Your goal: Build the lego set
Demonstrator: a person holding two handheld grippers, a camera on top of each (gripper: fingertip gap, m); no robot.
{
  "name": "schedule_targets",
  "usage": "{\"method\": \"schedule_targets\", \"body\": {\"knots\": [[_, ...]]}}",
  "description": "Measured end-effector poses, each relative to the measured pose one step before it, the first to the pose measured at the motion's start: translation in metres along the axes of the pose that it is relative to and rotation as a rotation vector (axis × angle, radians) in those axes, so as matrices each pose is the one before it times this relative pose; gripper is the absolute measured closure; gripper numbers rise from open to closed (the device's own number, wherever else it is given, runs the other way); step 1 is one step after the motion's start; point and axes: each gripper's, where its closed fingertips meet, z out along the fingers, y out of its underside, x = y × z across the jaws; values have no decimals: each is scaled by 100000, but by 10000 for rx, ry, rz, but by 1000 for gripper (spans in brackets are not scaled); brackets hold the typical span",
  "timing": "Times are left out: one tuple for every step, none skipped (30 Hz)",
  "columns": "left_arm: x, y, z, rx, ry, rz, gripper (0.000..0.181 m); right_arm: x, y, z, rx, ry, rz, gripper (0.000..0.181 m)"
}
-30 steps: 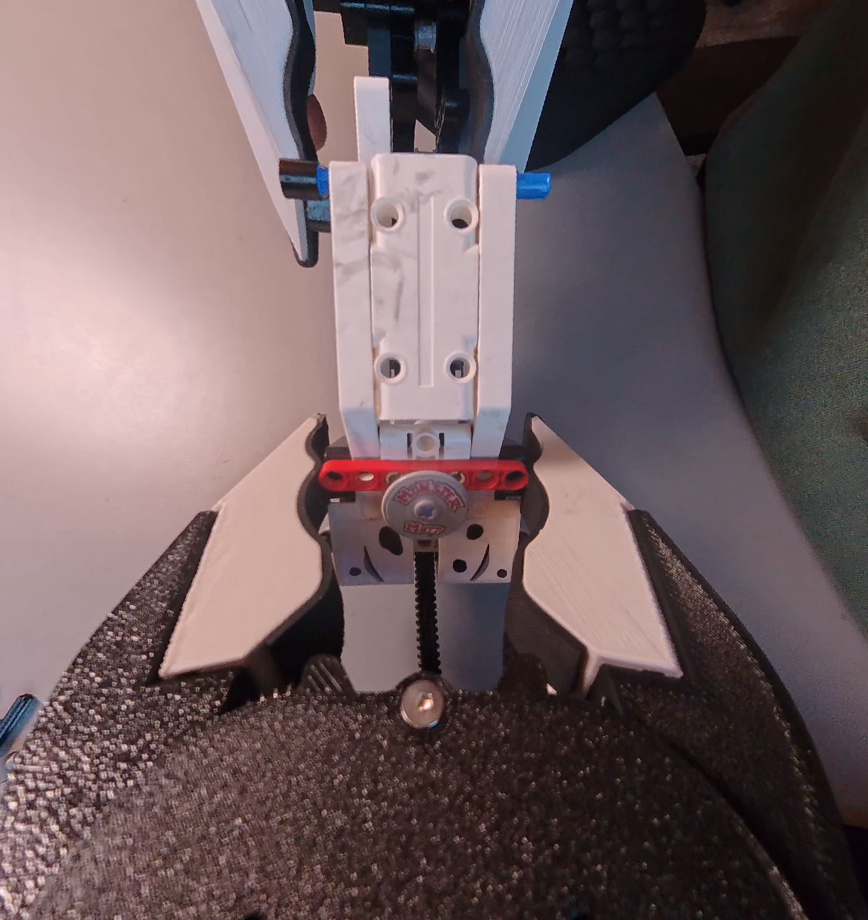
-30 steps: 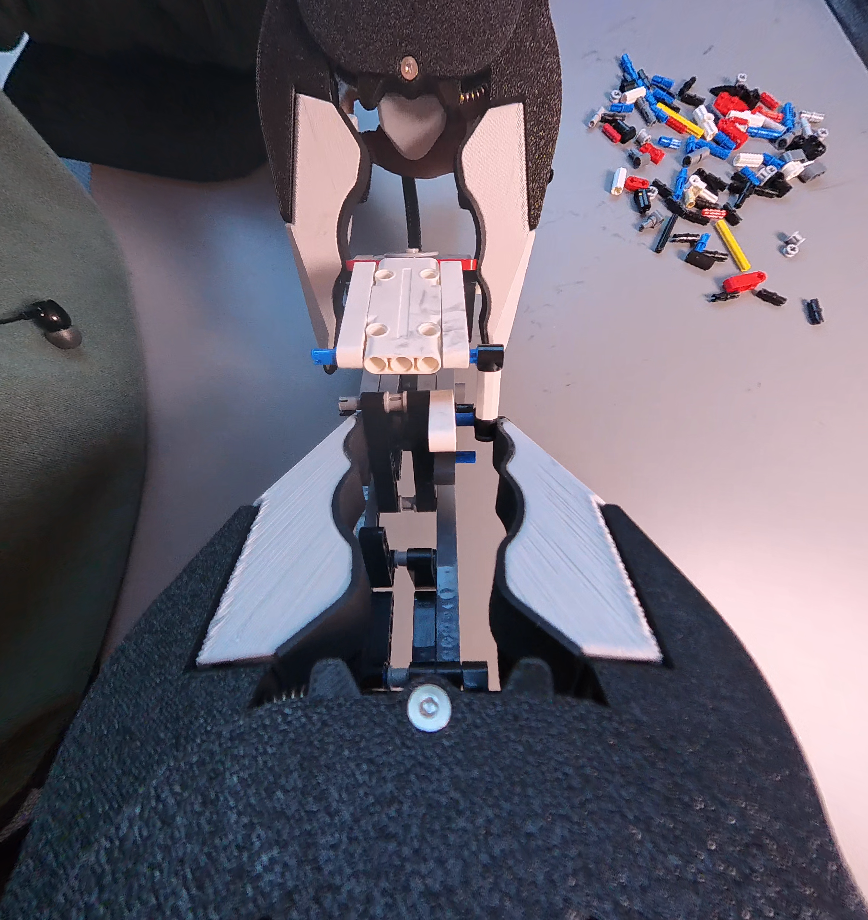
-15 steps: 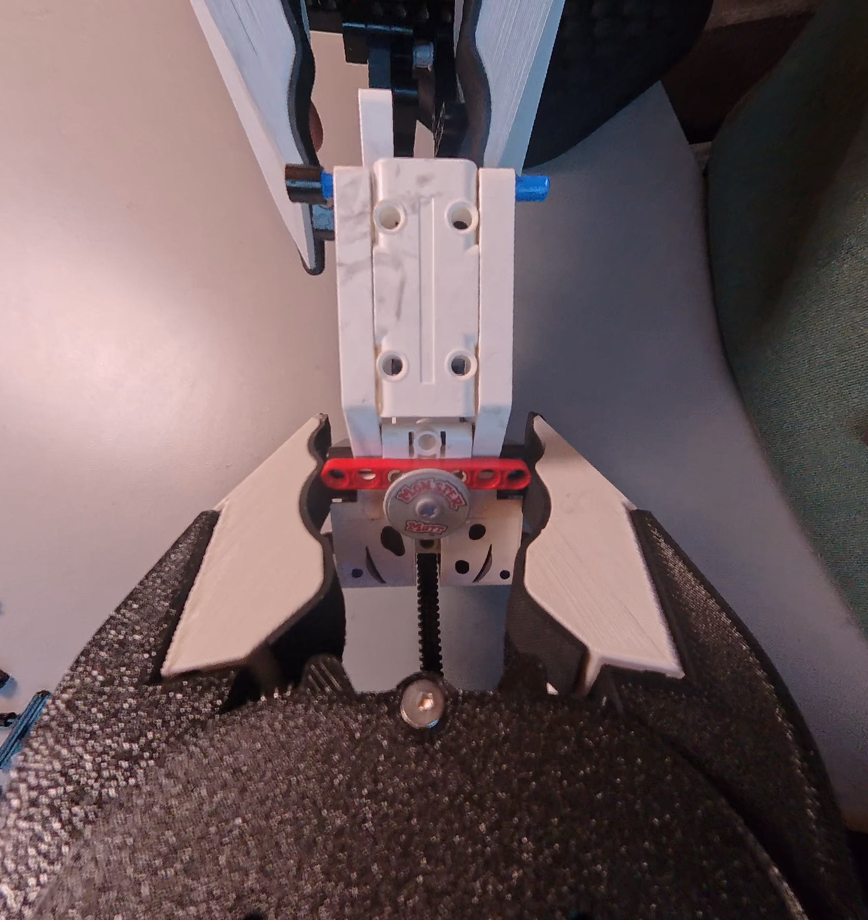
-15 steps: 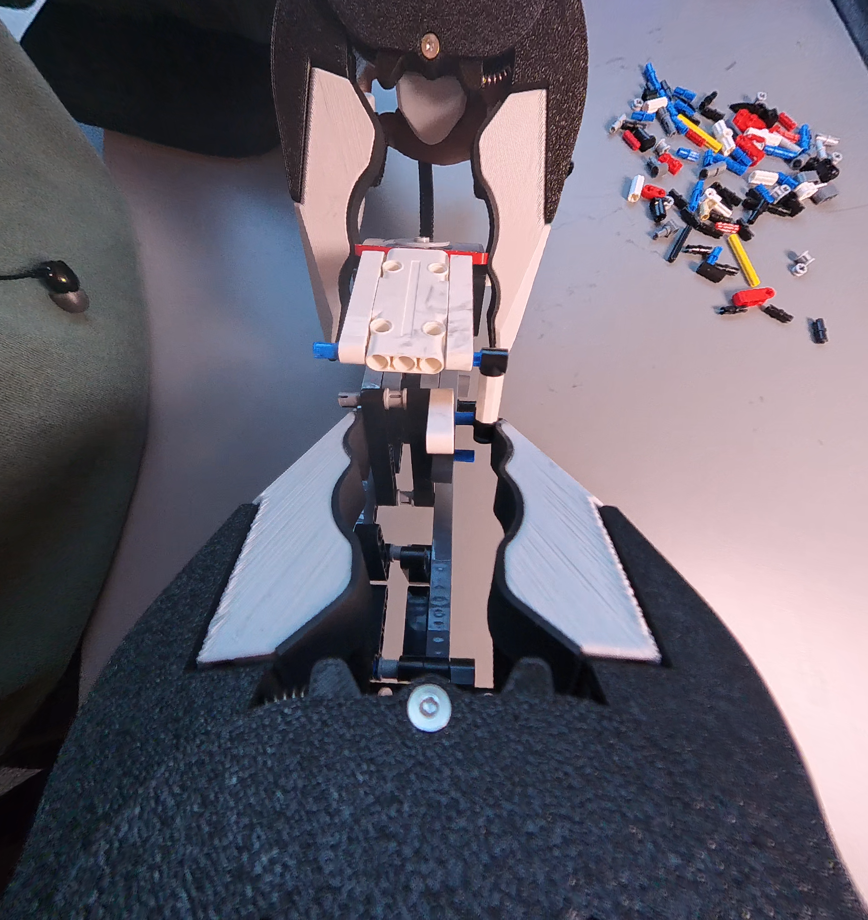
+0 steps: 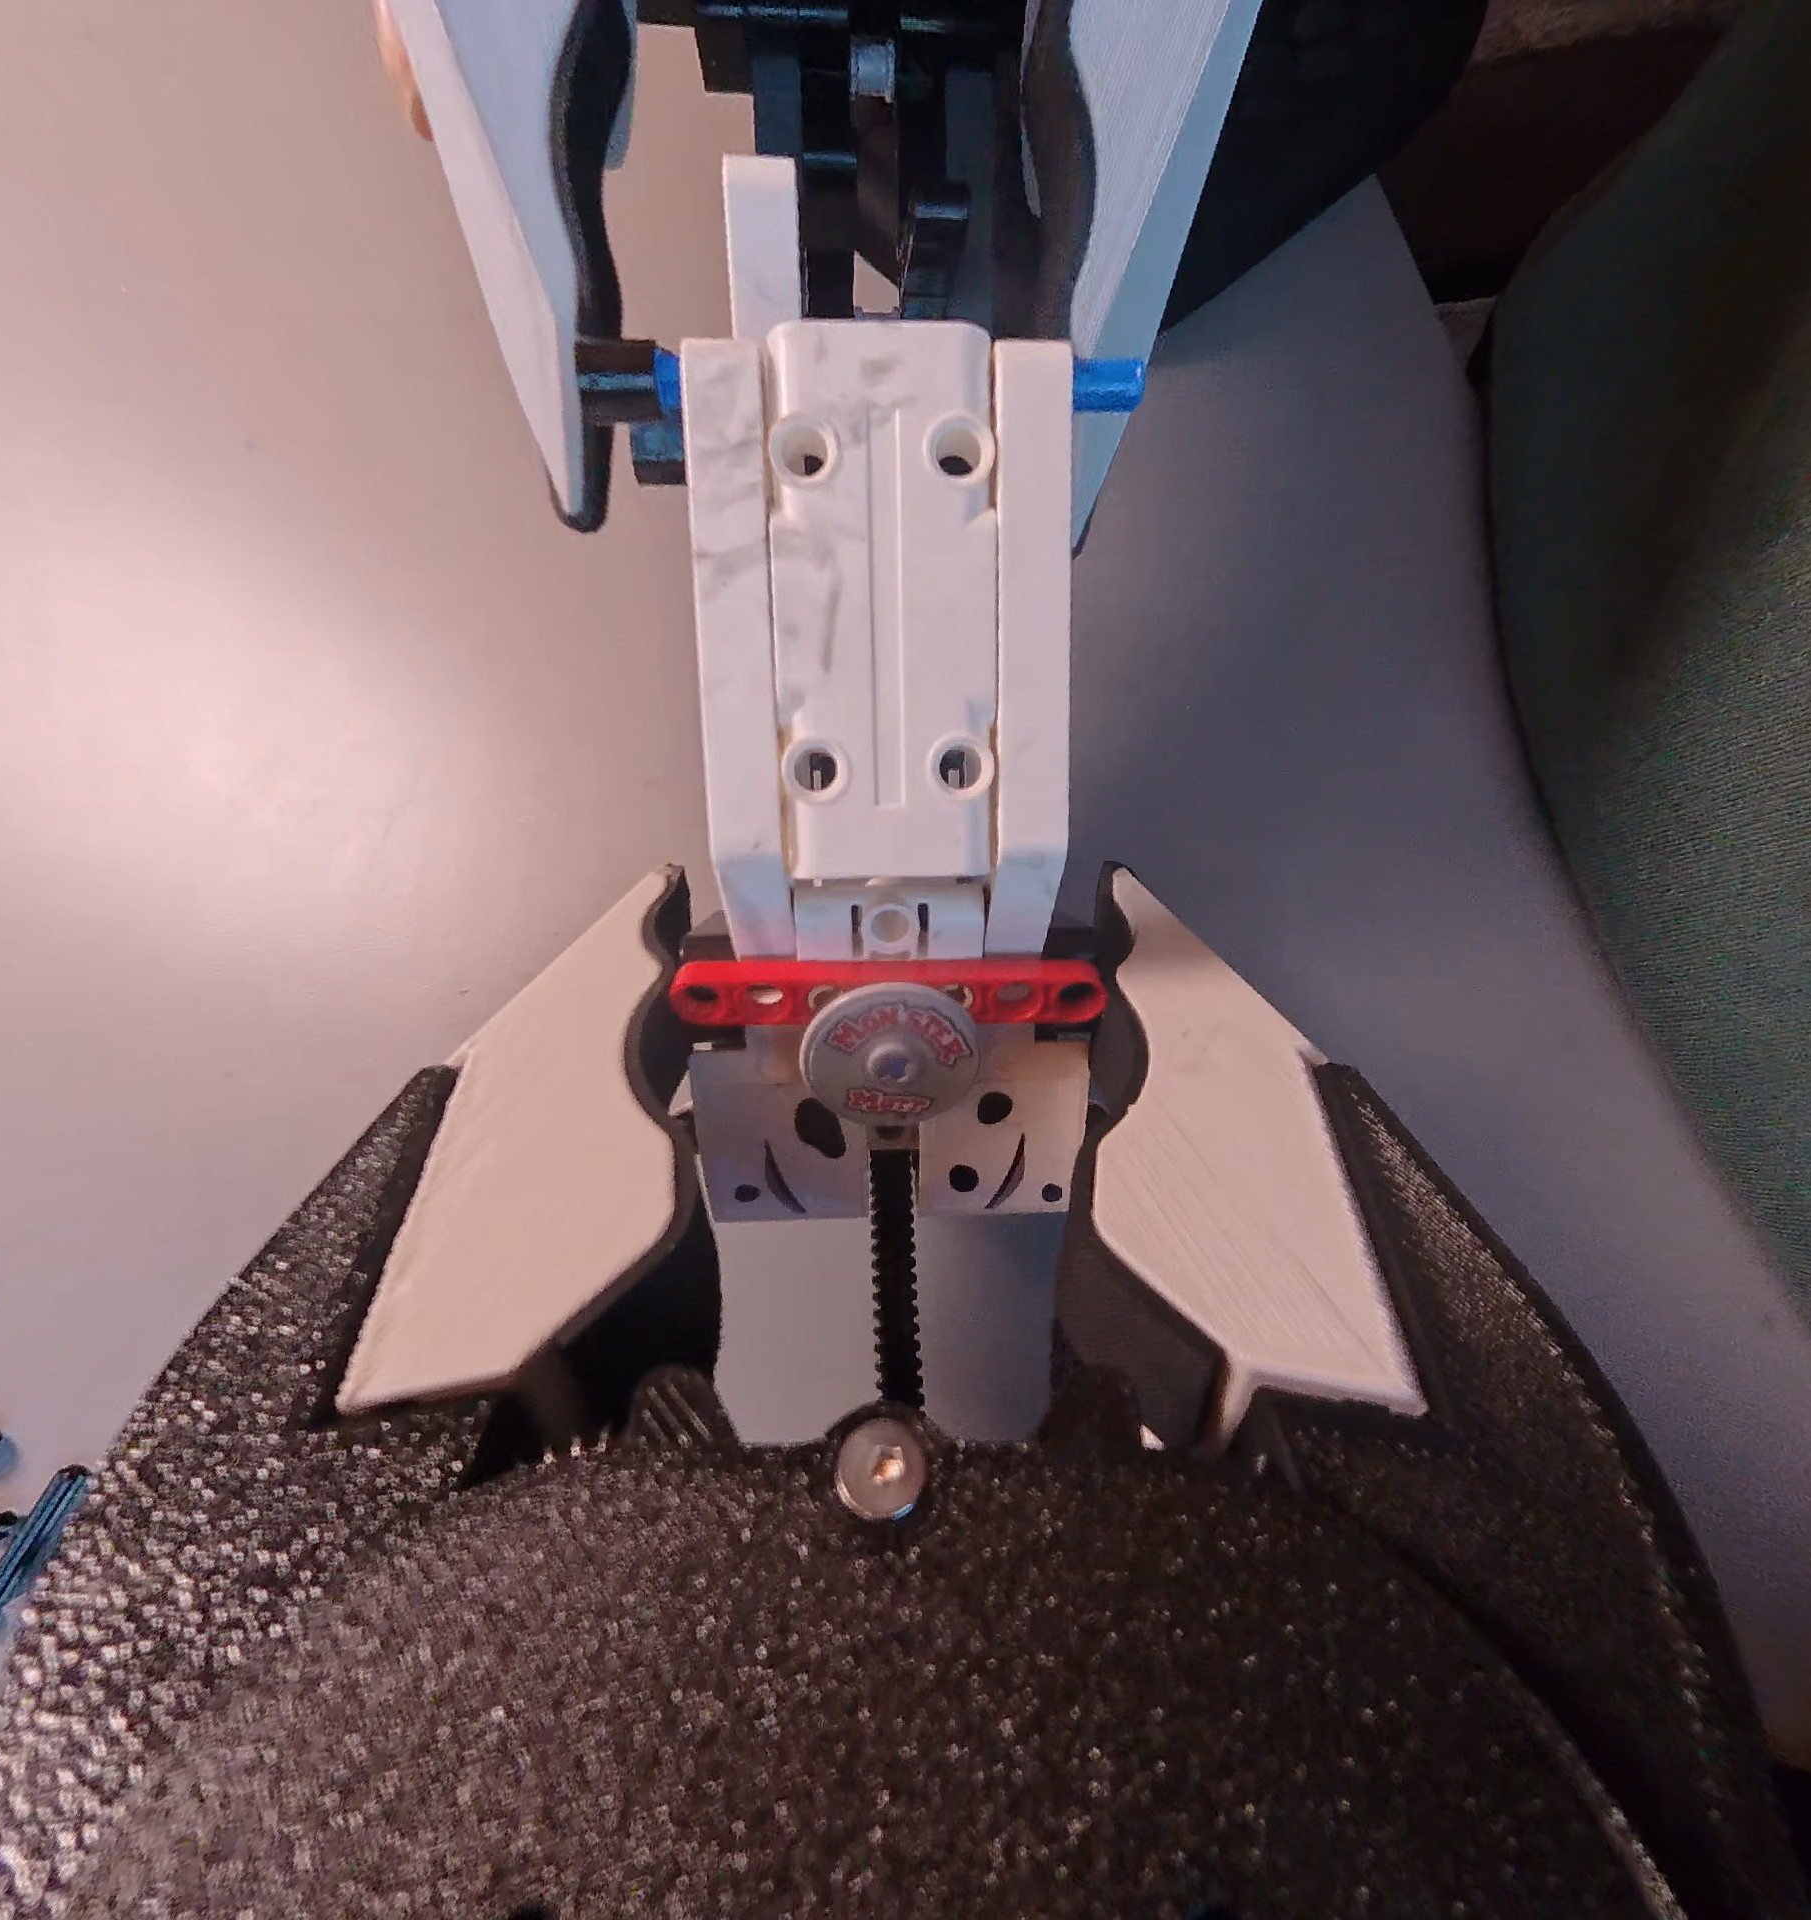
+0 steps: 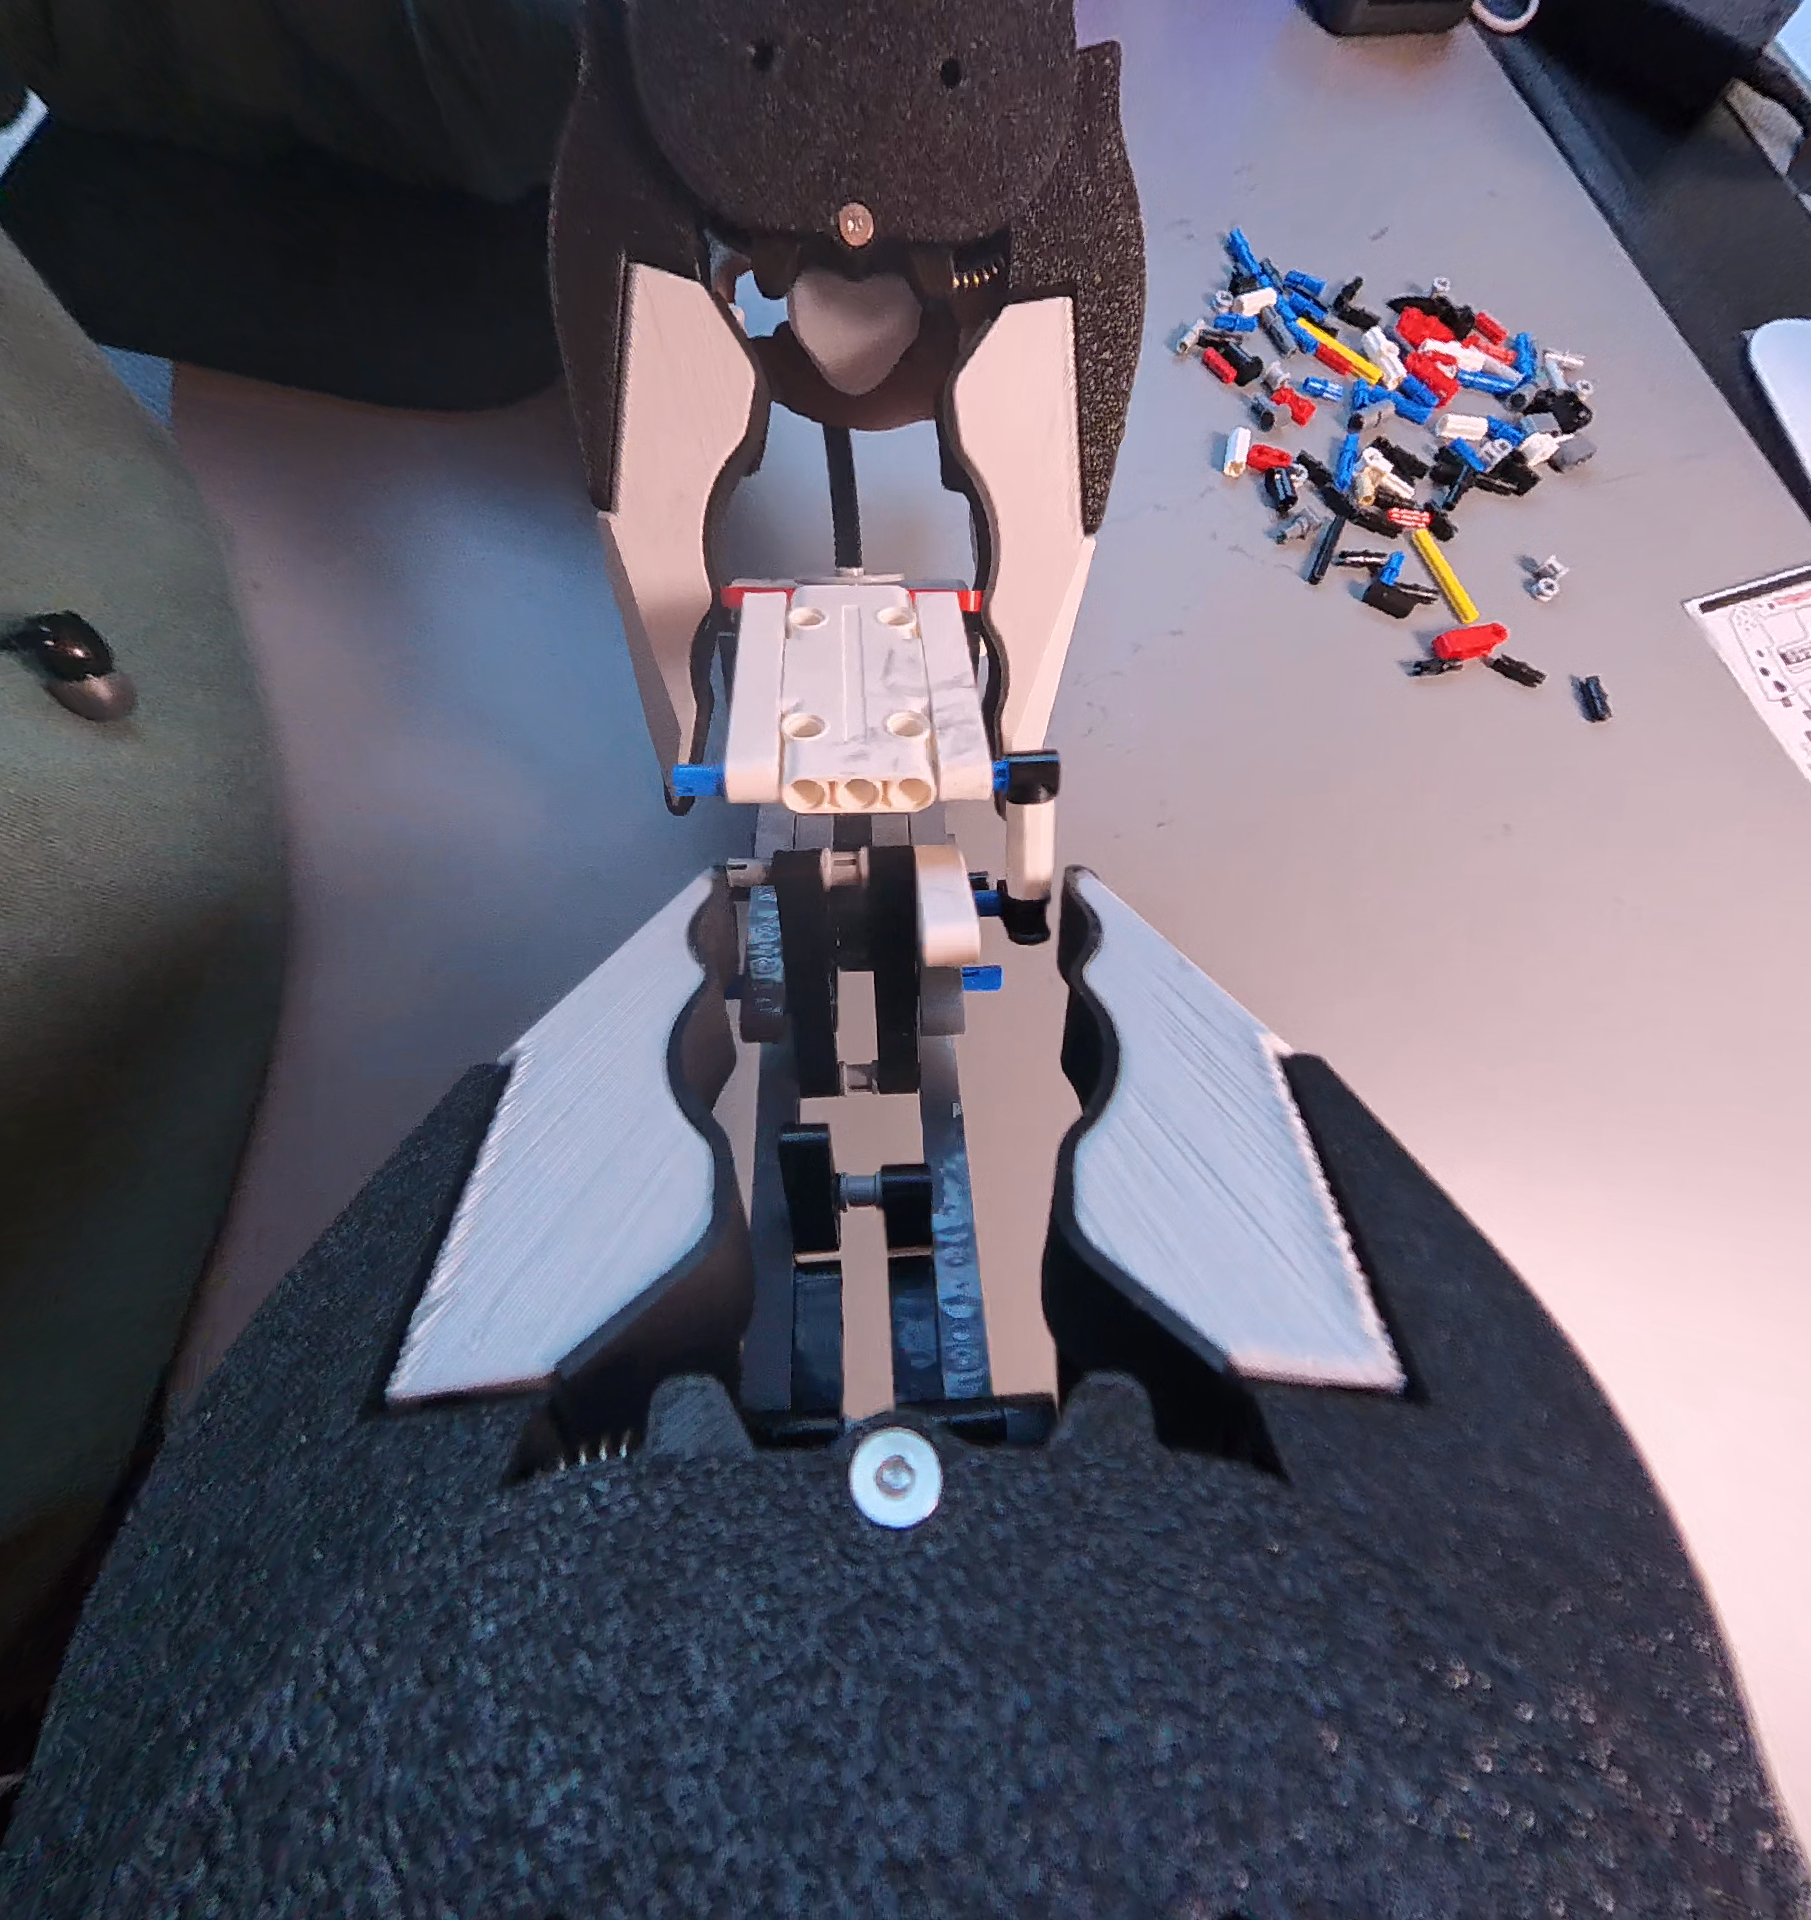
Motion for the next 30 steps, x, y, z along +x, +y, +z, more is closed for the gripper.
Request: {"method": "schedule_targets", "body": {"knots": [[-27,50,1,-9,25,-48,104,30,-85,54,57,125,-103,121],[-3,36,-4,16,31,-31,104,-16,-59,3,5,55,-100,121],[9,2,3,14,1,7,104,-30,-9,-39,11,3,-101,122],[16,-15,10,-13,-6,16,104,-47,13,-32,5,-22,-45,123],[26,7,17,-15,2,9,104,-28,10,-18,-21,-9,-50,123],[4,-13,4,12,-1,3,104,-5,1,-19,-3,40,-127,124],[2,5,-2,16,-1,5,104,-11,-12,-1,-1,13,-53,125],[7,5,-7,1,-1,13,104,-17,24,-22,-11,-23,-36,125],[28,-28,15,-3,-6,30,104,-14,32,-32,8,-21,-112,126],[11,-20,14,-12,-2,17,104,-17,26,-11,12,-20,-10,126],[13,-2,5,-4,22,0,104,-44,28,-8,1,-31,-29,127],[15,-19,1,6,17,0,104,-28,36,-14,-4,-51,-5,127],[7,-6,13,-9,6,-6,104,-15,26,8,9,-45,23,127],[21,-16,-3,-14,8,-2,104,-47,69,0,-22,-78,81,127],[-2,-24,12,-24,-7,10,104,-19,41,7,-18,-43,79,127],[9,-29,7,-10,-18,20,104,-55,51,5,-45,-65,102,127],[20,-34,7,-4,-15,23,104,-90,73,-4,-52,-123,131,126],[61,-59,10,-13,15,2,104,-93,122,-10,-58,-157,120,126],[102,-58,13,-20,36,13,104,-149,127,8,-62,-177,126,128],[54,20,-7,-51,-53,149,104,-166,-80,-50,130,-202,292,141],[53,-16,-16,-24,-32,22,104,-4,66,16,102,-46,97,140],[15,4,-2,-5,-18,-37,104,65,-31,18,64,73,-6,141],[-21,48,-29,-7,-28,21,104,0,-122,1,-31,187,-282,140],[-54,83,-46,-42,-81,90,104,14,-153,13,-27,139,-210,140],[-31,36,-43,-39,-58,31,104,13,-19,7,7,-13,17,140],[-13,-23,13,-7,-20,-25,104,47,65,-9,38,-64,113,140],[-5,-27,10,3,-15,-21,104,47,32,-8,36,13,17,139],[-61,-32,-22,5,-77,64,104,46,-58,-47,24,117,-137,139],[-224,-19,-58,-22,-215,110,104,208,-101,-85,-6,239,-124,135],[-327,14,-83,-52,-294,138,104,75,-295,-192,133,94,-38,119]]}}
